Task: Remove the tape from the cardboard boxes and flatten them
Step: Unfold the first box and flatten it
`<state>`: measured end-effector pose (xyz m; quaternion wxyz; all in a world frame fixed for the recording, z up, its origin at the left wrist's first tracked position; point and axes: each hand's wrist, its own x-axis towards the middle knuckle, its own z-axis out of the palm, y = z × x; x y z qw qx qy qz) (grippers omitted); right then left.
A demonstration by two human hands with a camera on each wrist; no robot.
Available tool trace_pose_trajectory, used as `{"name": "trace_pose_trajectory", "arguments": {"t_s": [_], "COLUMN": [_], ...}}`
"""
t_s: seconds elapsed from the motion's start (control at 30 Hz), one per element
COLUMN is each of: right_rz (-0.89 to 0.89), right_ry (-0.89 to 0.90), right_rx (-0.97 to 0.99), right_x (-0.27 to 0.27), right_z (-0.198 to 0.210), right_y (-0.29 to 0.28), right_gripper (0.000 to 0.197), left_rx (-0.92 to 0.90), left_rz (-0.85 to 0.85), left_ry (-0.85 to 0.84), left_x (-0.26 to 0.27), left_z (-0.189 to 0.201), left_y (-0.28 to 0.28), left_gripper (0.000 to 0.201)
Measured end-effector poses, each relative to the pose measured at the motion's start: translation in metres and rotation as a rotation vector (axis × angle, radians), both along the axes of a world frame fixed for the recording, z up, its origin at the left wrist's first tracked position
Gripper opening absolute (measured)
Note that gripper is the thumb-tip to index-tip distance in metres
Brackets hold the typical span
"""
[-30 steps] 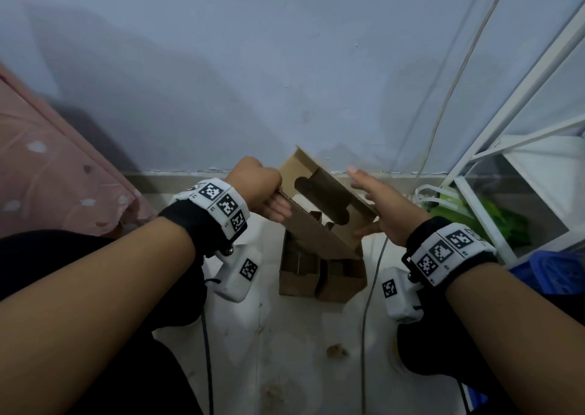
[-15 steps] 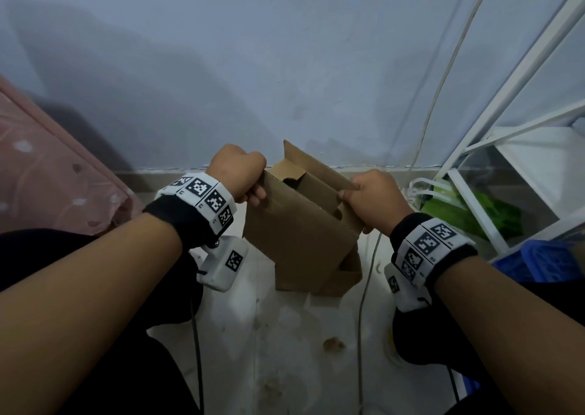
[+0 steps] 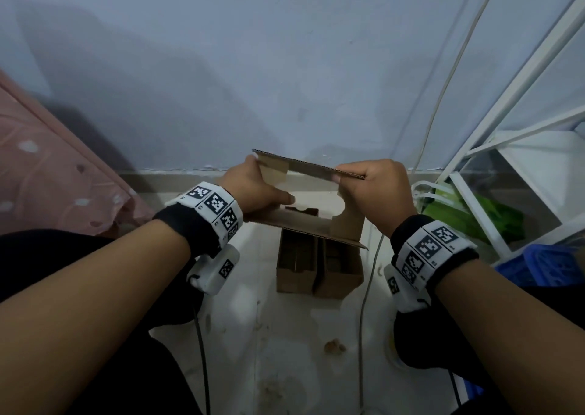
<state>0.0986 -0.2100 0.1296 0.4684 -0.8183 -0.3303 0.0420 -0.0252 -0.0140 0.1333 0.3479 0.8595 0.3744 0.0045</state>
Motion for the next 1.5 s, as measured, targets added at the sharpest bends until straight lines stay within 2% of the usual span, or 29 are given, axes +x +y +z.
{"name": "trace_pose_trajectory", "arguments": {"t_s": [0.07, 0.1, 0.17, 0.23, 0.3, 0.4, 0.43, 0.5, 0.63, 0.73, 0.9, 0.97, 1.17, 1.23, 1.33, 1.43, 1.5], "right_rz": [-0.017, -0.041, -0.098, -0.185, -0.258, -0.26, -0.264, -0.269, -0.212, -0.197, -0.163, -0.148, -0.144, -0.141, -0.129, -0.134, -0.128], "right_ry": [-0.022, -0.065, -0.203, -0.29, -0.202, 0.178, 0.243, 0.246, 0.098, 0.041, 0.003, 0.017, 0.022, 0.026, 0.041, 0.071, 0.065], "right_rx": [0.008, 0.021, 0.0, -0.054, -0.061, 0.004, 0.01, -0.008, -0.165, -0.266, -0.368, -0.372, -0.401, -0.385, -0.34, -0.331, -0.327], "right_x": [-0.003, -0.004, -0.004, -0.002, 0.003, 0.013, 0.015, 0.017, 0.013, 0.013, 0.01, 0.009, 0.01, 0.009, 0.008, 0.008, 0.007], "right_z": [-0.001, 0.0, 0.002, 0.007, 0.008, 0.004, 0.002, -0.002, -0.01, -0.014, -0.006, -0.005, -0.008, -0.008, -0.009, -0.008, -0.008], "right_y": [0.001, 0.002, 0.003, 0.005, 0.007, 0.006, 0.005, 0.003, 0.003, 0.003, 0.002, 0.003, 0.004, 0.004, 0.003, 0.003, 0.003], "right_gripper": [0.009, 0.016, 0.042, 0.069, 0.091, 0.121, 0.127, 0.133, 0.138, 0.129, 0.06, 0.047, 0.025, 0.026, 0.026, 0.038, 0.032], "left_rx": [0.031, 0.054, 0.064, 0.03, 0.034, 0.039, 0.038, 0.046, 0.076, 0.087, 0.067, 0.061, 0.065, 0.075, 0.089, 0.091, 0.098], "left_rz": [0.012, 0.014, 0.027, 0.058, 0.088, 0.118, 0.121, 0.11, 0.078, 0.062, 0.064, 0.06, 0.05, 0.046, 0.042, 0.043, 0.046], "left_ry": [-0.005, -0.011, -0.06, -0.118, -0.143, -0.159, -0.161, -0.171, -0.239, -0.264, -0.269, -0.275, -0.28, -0.284, -0.277, -0.271, -0.275], "left_x": [0.003, 0.004, 0.007, 0.009, 0.011, 0.013, 0.013, 0.013, 0.012, 0.012, 0.009, 0.009, 0.007, 0.007, 0.007, 0.008, 0.008], "left_z": [-0.004, -0.005, -0.008, -0.009, -0.01, -0.013, -0.013, -0.013, -0.01, -0.007, -0.006, -0.004, -0.001, -0.002, -0.003, -0.004, -0.004], "left_y": [-0.001, -0.001, 0.001, 0.002, 0.003, 0.006, 0.006, 0.004, -0.002, -0.005, -0.007, -0.007, -0.008, -0.008, -0.008, -0.008, -0.008], "left_gripper": [0.066, 0.057, 0.04, 0.035, 0.039, 0.042, 0.041, 0.04, 0.038, 0.038, 0.041, 0.04, 0.028, 0.026, 0.033, 0.03, 0.027]}}
